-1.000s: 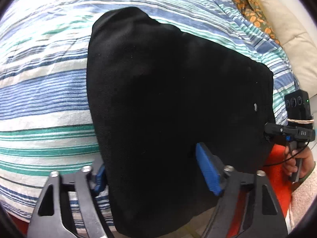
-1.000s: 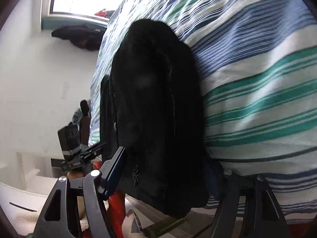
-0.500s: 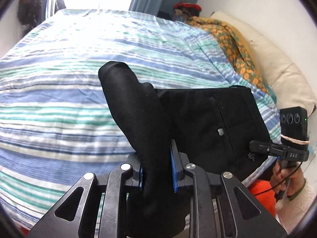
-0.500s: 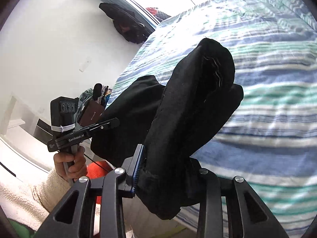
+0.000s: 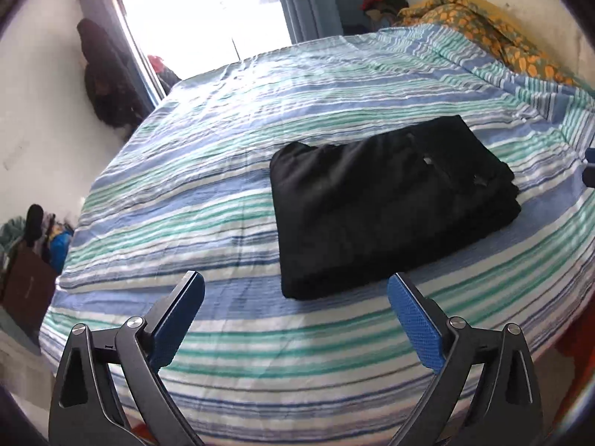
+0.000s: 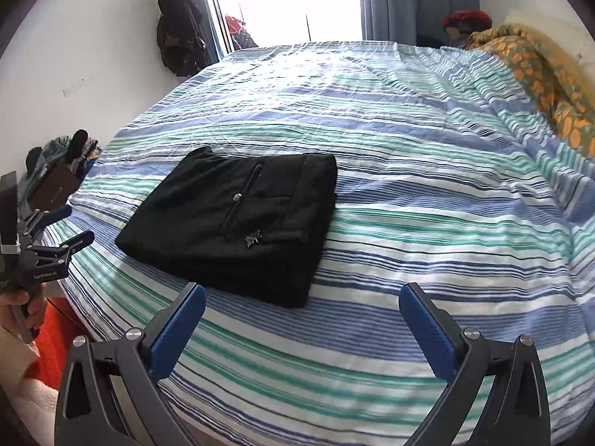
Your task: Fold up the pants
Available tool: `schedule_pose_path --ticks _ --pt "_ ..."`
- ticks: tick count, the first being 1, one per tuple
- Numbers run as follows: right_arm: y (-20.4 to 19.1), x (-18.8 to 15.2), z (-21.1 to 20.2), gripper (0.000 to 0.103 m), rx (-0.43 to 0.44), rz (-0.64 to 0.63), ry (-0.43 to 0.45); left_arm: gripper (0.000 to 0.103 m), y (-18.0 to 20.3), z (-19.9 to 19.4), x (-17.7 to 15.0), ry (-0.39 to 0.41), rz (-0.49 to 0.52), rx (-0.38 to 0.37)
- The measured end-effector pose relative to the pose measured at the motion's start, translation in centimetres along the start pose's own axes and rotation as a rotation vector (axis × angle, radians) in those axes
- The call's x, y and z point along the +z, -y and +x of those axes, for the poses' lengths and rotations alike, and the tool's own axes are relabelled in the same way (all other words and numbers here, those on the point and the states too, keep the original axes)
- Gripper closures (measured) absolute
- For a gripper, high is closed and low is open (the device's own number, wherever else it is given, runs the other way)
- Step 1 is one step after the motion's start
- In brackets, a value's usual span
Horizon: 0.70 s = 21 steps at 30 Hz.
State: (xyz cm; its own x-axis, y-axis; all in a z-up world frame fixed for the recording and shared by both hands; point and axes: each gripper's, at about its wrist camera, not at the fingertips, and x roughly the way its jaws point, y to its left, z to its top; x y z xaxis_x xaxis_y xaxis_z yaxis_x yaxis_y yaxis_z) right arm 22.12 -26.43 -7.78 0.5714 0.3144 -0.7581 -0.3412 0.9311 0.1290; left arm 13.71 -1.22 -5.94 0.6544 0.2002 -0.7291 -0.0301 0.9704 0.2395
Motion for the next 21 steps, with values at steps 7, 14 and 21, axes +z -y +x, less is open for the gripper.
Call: schedule_pose_path --ticks 7,14,21 --pt "-3.6 -3.3 -6.1 0.000 -0.082 0.053 0.028 0.004 0.2 -5.6 -0.8 -0.027 -0.100 -0.036" --pt "-8.0 -4.5 -9.0 0.000 -0.099 -0.015 0.005 0.004 1.0 -8.0 -1.5 -0.064 -0.093 0.030" --pt "-10.4 -4.3 -9.4 0.000 -0.117 -0.069 -0.010 0.004 1.4 -8.3 -1.5 -0.103 -0.074 0.037"
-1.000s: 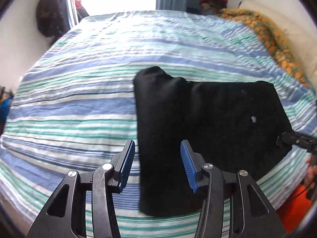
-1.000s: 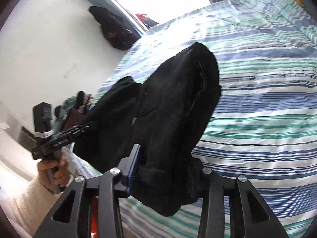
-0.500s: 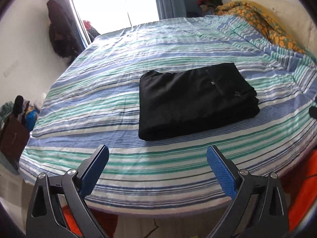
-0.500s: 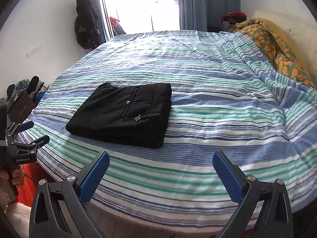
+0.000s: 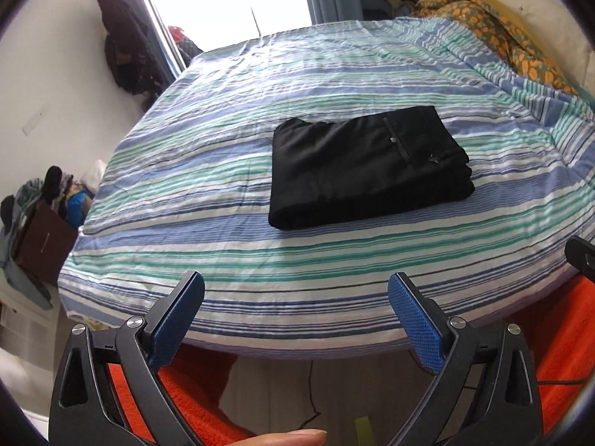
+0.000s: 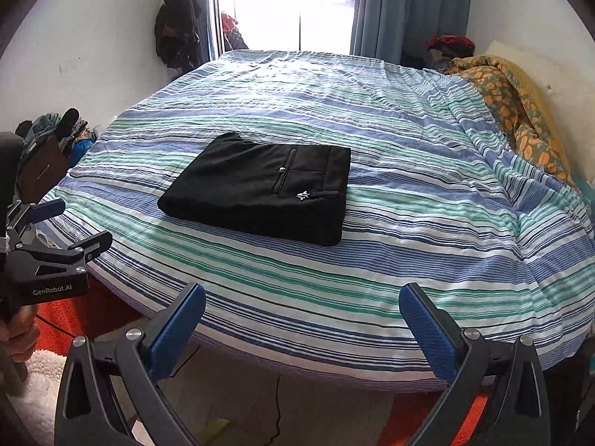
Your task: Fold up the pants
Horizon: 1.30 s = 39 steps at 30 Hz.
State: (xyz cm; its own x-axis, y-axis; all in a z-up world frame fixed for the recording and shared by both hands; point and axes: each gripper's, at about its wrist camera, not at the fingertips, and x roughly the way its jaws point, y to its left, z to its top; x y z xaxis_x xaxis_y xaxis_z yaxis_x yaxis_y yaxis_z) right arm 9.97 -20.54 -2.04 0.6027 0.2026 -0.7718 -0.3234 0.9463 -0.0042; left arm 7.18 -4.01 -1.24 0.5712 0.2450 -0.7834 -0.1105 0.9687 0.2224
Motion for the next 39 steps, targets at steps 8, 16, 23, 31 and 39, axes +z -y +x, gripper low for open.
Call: schedule_pose_path --ticks 8,16,23,31,39 --pt "-1.0 -0.2 0.0 0.000 -0.041 -0.020 -0.056 0.003 0.2 0.2 -0.1 -0.048 -0.015 -0.078" --pt "-1.1 -0.1 -0.6 0.000 -0.059 -0.010 -0.069 0.003 0.5 0.1 -0.1 -0.055 -0.007 -0.087" --pt "-2.0 0.1 -1.1 0.000 -0.019 -0.021 -0.067 0.003 0.5 -0.1 -0.3 -0.070 -0.003 -0.086" --pt "-2.1 0.1 -1.1 0.001 -0.011 -0.017 -0.067 0.003 0.4 -0.7 -0.1 -0.049 0.000 -0.090" --pt "-1.9 0.1 -1.1 0.001 -0.010 -0.007 -0.063 0.003 0.2 -0.8 -0.2 -0.044 -0.011 -0.079"
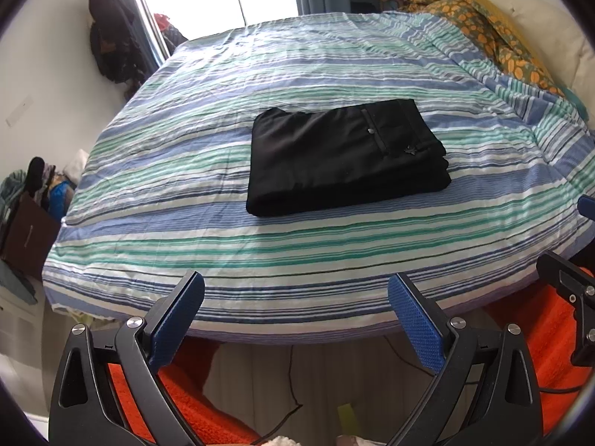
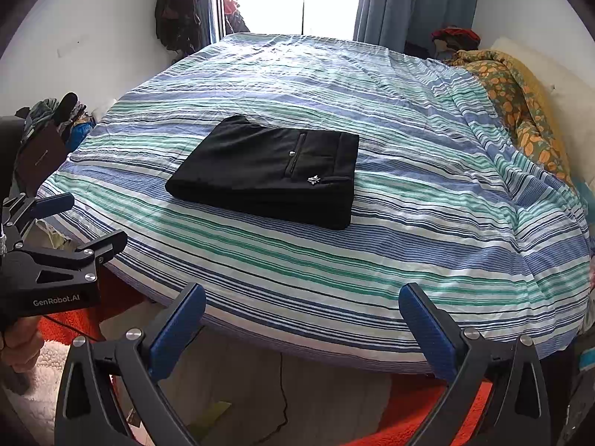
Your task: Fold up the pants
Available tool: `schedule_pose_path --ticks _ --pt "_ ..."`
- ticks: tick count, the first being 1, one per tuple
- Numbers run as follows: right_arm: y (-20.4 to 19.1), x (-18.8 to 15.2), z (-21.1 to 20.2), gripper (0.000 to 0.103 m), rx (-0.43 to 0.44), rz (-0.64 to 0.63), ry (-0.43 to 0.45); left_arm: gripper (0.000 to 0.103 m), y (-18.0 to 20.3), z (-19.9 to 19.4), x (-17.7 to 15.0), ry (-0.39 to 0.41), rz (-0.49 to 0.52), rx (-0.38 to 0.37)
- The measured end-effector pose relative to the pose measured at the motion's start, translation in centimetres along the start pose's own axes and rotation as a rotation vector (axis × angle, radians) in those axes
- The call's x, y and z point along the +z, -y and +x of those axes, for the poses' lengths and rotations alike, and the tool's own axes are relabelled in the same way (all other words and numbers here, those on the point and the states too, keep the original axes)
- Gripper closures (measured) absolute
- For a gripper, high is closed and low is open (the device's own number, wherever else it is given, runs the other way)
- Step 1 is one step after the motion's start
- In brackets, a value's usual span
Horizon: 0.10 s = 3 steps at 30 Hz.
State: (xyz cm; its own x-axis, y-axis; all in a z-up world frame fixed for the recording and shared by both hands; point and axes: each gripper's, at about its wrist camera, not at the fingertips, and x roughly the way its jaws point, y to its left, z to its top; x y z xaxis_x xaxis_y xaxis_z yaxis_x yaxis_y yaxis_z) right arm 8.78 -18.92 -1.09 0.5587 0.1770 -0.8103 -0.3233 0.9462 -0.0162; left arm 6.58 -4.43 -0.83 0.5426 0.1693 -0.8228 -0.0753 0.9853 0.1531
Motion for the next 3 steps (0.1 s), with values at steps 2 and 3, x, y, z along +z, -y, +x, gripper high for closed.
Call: schedule_pose_path --ticks 2,3 --pt "0.02 0.00 -0.02 0.001 0.003 0.004 0.001 0.003 0.00 -0.09 -0.03 0.009 0.001 0.018" --pt "0.04 0.00 -0.03 0.001 0.006 0.006 0.001 0.003 -0.01 -0.10 -0.01 0.009 0.001 0.019"
